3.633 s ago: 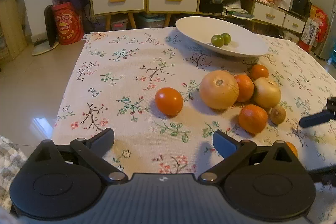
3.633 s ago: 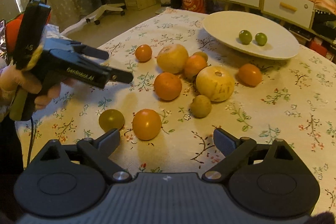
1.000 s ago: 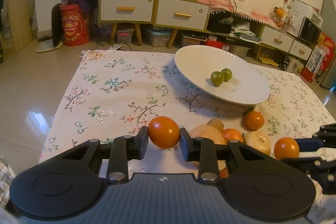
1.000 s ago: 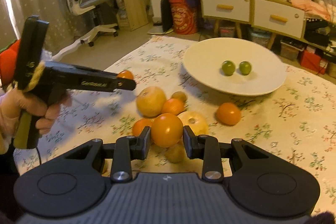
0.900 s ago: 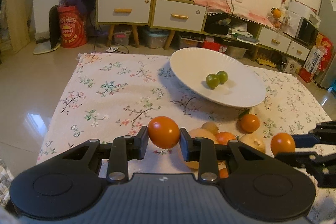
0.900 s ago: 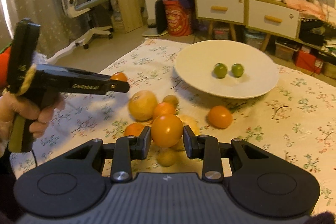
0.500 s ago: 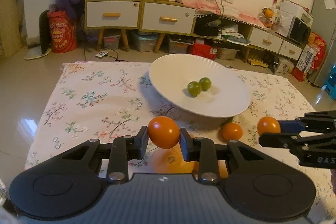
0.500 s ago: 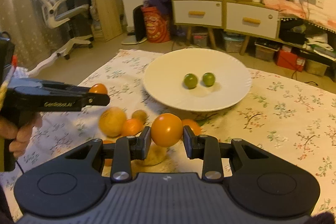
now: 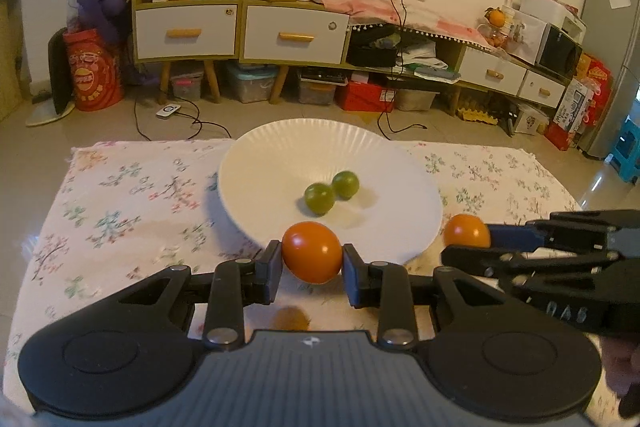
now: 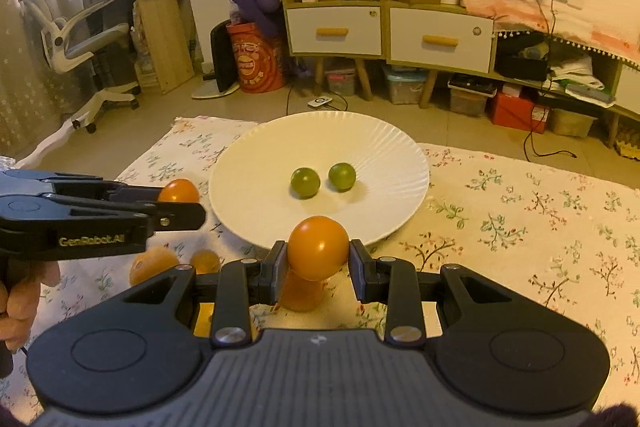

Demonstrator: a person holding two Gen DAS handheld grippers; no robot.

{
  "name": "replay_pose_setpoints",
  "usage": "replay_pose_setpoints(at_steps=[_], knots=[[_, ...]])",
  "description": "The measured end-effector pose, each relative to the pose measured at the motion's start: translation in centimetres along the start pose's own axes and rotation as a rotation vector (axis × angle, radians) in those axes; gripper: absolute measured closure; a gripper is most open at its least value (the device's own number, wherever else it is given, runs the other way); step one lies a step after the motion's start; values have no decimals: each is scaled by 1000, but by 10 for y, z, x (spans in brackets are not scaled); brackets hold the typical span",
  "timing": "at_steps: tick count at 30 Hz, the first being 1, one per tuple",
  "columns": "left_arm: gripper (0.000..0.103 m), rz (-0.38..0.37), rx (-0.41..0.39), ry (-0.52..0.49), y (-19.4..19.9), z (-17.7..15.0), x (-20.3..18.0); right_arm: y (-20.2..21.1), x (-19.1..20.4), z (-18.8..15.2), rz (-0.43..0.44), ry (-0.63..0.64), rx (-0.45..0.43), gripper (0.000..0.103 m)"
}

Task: Organize fruits
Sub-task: 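Carry both orange tomatoes onto the white plate and open both grippers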

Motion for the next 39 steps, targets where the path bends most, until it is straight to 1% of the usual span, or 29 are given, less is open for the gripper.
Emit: replay_pose_setpoints(at_steps=[4, 12, 17, 23, 31, 33, 39], knots=[[91, 7, 9, 1, -13, 10, -6, -6, -4, 7, -12, 3, -4, 74], [91, 12, 26, 2, -48, 37, -1, -28, -21, 18, -38, 5, 9, 74], [91, -55, 41, 29, -72, 50, -1, -45, -25, 20, -40, 32, 26, 74], [91, -76, 93, 58, -99, 46, 3, -63, -23, 21, -23, 60, 40, 74], [91, -137, 154, 65, -111, 39, 1, -76, -21, 19, -7, 74, 55, 74], [91, -153, 160, 66, -110, 37, -2, -76, -21, 18, -10, 79, 51, 74], [90, -156, 154, 87, -107, 38, -1, -77, -21, 19, -12, 77, 51, 73]])
Point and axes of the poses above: each gripper's, at about its wrist camera, not at the fingertips, and y roughly against the way its jaws point, x to its left, z to its top, the point moved 10 cm from there along -y, roughly the way its jaws point, and after that the axes turned 5 degrees about z, right-handed, at the moved point
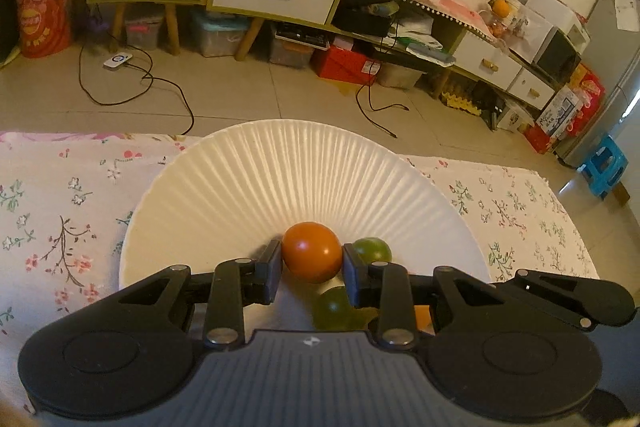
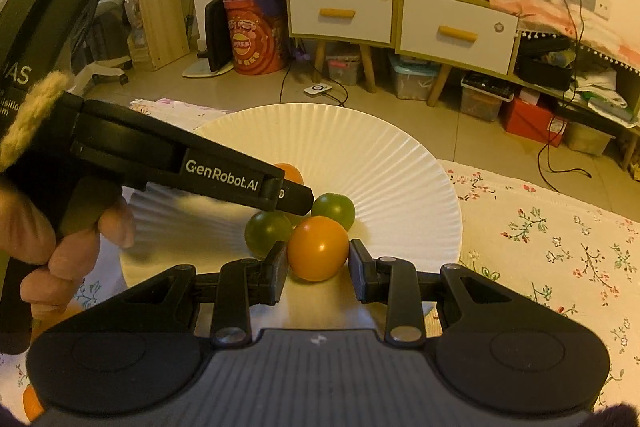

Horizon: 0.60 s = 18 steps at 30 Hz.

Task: Organize fruits
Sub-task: 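Carry both orange tomatoes onto the white plate and open both grippers, then withdraw both open grippers from the plate toward the remaining fruits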

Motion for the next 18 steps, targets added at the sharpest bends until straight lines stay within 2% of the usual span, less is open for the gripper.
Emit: replay_pose_setpoints(at_steps=[5, 13, 18], knots=[[87, 13, -4, 6, 0, 2, 0, 1, 1, 1, -14, 7, 5, 72], [66, 41, -37, 16, 17, 3, 2, 17, 0, 6, -41, 9, 1, 46], [50, 69, -47, -4, 32, 2, 1, 29, 2, 3, -54, 26, 12, 40]])
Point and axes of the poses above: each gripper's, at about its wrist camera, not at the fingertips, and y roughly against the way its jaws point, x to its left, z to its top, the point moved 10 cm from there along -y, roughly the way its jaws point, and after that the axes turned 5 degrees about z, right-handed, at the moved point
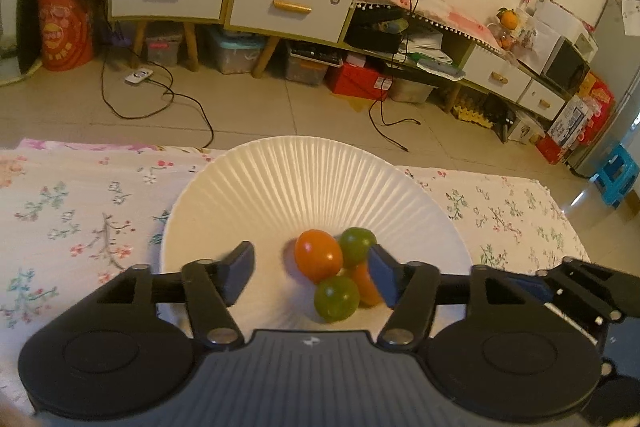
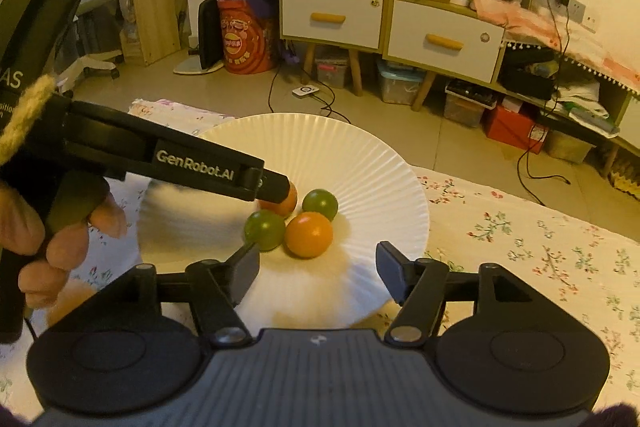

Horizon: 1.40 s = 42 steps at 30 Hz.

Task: Organize fruits
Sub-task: 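Withdraw both open grippers from the plate toward the remaining fruits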

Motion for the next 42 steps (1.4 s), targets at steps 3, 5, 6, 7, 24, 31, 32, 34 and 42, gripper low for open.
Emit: replay_pose_setpoints(at_steps=[3, 5, 6, 7, 24, 31, 32, 34, 42], knots=[[38, 22, -6, -24, 9, -3, -1, 9, 2, -2, -2, 13, 3, 34], [34, 30, -15, -30, 16, -5, 0, 14, 3, -3, -4, 14, 3, 32], [31, 32, -17, -30, 19, -6, -1, 17, 3, -4, -4, 14, 4, 30], [28, 36, -18, -28, 22, -7, -1, 20, 3, -5, -4, 13, 6, 28], [15, 70, 11, -39, 82, -45, -4, 62, 7, -28, -82, -40, 68, 9], [15, 93, 20, -2, 103, -68, 2, 74, 13, -42, -77, -63, 84, 6], [15, 96, 26, 6, 105, -71, 3, 75, 13, -44, -78, -71, 88, 6], [15, 102, 45, 19, 108, -79, 5, 77, 14, -49, -81, -91, 95, 5], [15, 122, 77, 55, 121, -101, 18, 89, 14, -67, -118, -101, 99, 4]])
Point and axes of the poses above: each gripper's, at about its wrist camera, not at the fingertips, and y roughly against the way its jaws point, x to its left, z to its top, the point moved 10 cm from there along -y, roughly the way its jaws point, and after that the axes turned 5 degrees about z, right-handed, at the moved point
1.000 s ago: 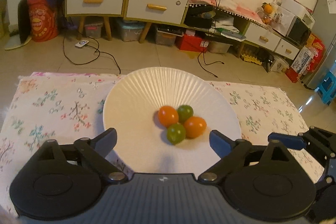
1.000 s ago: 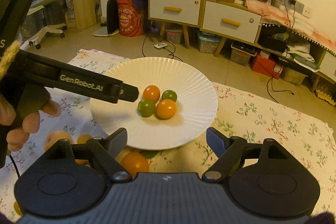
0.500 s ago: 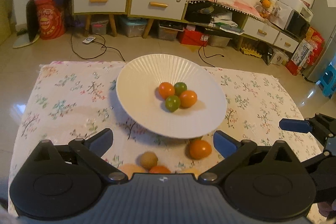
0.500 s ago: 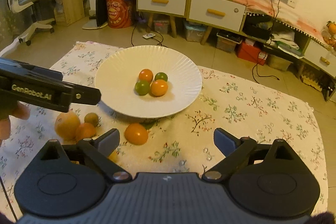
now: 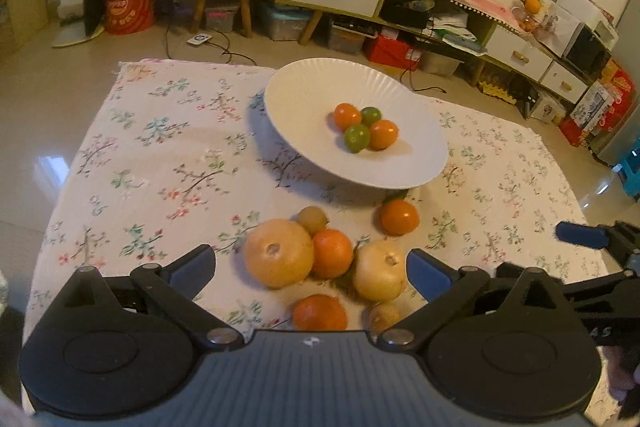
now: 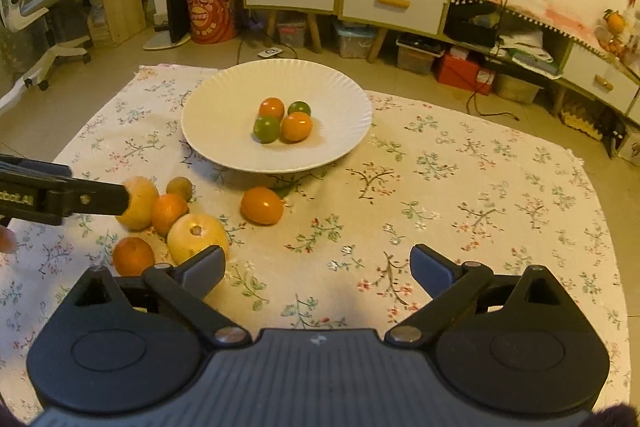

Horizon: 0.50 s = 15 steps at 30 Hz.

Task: Organize fruits
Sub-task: 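Withdraw both open grippers from the plate toward the remaining fruits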

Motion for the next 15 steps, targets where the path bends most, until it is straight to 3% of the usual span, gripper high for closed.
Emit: replay_pose_setpoints(at_steps=[5, 15], knots=[[15, 35, 4, -25, 4, -10, 11, 6, 6, -3, 12, 52, -21, 1], [15, 44, 19, -63, 5, -33, 23, -3, 20, -25, 48, 96, 19, 1]])
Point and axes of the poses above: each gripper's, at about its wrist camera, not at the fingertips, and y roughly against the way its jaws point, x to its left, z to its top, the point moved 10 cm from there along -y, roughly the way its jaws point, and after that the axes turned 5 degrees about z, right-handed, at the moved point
